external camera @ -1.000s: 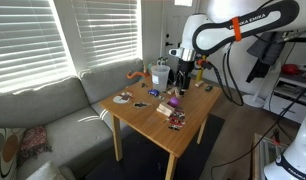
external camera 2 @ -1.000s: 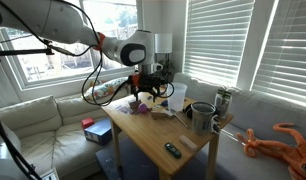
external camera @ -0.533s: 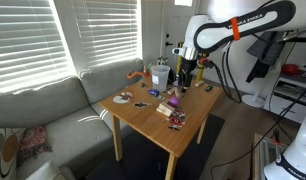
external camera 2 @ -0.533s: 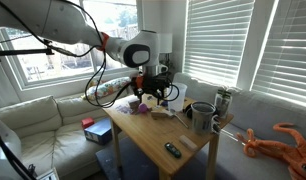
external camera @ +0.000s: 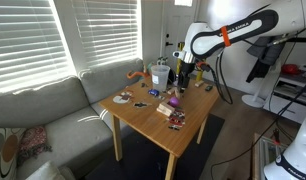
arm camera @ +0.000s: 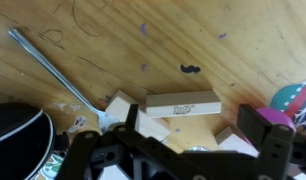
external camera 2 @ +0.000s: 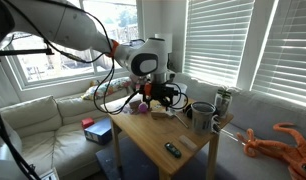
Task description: Stack all the wooden blocks forming a square on top of the wooden block on the left, pick up the purple ball and put it in the clear frost cold cup
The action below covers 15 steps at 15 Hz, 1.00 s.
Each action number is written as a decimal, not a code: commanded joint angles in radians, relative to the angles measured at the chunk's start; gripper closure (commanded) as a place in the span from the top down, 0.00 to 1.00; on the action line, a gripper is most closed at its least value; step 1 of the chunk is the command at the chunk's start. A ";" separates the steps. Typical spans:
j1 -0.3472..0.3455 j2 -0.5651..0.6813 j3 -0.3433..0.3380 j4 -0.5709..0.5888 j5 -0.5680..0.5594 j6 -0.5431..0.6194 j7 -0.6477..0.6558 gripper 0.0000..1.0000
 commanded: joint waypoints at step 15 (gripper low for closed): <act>-0.015 0.093 0.033 0.055 0.006 0.019 -0.047 0.93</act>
